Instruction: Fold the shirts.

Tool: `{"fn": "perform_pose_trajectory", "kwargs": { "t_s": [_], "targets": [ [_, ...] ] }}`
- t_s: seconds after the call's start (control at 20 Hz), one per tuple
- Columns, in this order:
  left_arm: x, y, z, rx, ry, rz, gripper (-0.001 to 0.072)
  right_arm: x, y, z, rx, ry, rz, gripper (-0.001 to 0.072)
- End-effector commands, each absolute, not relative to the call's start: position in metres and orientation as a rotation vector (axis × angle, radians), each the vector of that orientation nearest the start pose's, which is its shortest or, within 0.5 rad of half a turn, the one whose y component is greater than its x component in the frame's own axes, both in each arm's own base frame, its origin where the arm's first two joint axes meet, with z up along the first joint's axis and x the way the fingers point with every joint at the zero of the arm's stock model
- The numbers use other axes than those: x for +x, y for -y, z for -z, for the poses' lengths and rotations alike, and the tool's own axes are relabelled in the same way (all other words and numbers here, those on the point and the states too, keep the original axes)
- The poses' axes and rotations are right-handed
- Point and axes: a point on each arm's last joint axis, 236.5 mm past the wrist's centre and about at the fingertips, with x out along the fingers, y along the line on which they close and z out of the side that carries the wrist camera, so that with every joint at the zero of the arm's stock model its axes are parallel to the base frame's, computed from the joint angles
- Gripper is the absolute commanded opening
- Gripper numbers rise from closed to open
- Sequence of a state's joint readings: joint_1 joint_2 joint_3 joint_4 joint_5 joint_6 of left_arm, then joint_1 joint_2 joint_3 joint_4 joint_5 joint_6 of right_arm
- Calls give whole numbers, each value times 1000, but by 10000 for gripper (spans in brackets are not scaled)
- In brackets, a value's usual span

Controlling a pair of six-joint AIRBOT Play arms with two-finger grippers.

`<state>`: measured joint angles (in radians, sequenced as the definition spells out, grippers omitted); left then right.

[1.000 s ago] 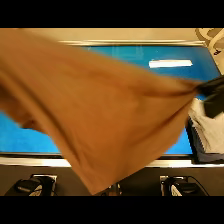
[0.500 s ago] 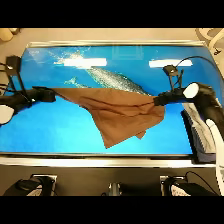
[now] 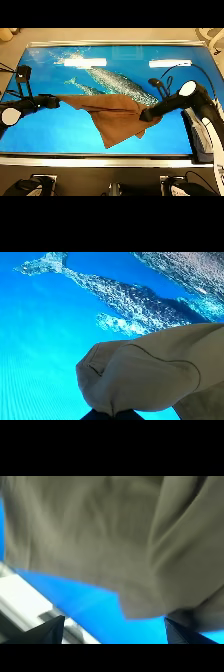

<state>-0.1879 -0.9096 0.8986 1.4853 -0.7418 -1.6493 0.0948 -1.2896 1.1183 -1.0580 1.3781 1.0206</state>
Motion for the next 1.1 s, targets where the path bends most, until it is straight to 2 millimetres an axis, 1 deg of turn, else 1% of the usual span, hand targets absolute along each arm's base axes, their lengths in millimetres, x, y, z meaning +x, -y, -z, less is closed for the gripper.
{"fn": "perform_pose_trajectory", "kwargs": {
  "t_s": [0.0,0.1,0.15,0.2,0.3,0.35,0.5,0.65,0.75,0.95,1.05],
  "targets": [
    [375,86,-93,-81,-787,182,24,257,-160,8,-53,-1484,-776,668],
    [369,85,-88,-77,-818,181,24,240,-185,37,-11,-1491,-762,669],
    [367,85,-86,-75,-832,181,24,238,-197,49,20,-1478,-740,669],
    [366,85,-85,-74,-839,181,24,238,-206,55,31,-1453,-738,669],
    [366,85,-85,-74,-839,181,24,247,-218,61,61,-1408,-691,669],
    [366,85,-85,-74,-839,181,24,247,-222,66,80,-1412,-667,671],
    [366,85,-86,-74,-837,181,24,240,-231,88,155,-1503,-611,676],
    [365,85,-87,-75,-835,181,24,243,-251,95,305,-1530,-594,675],
    [365,85,-88,-75,-829,182,24,255,-259,96,383,-1500,-570,675],
    [364,85,-94,-77,-812,184,24,285,-265,96,523,-1418,-464,674],
    [363,84,-97,-78,-804,184,24,289,-267,97,554,-1409,-449,654]
  ]
}}
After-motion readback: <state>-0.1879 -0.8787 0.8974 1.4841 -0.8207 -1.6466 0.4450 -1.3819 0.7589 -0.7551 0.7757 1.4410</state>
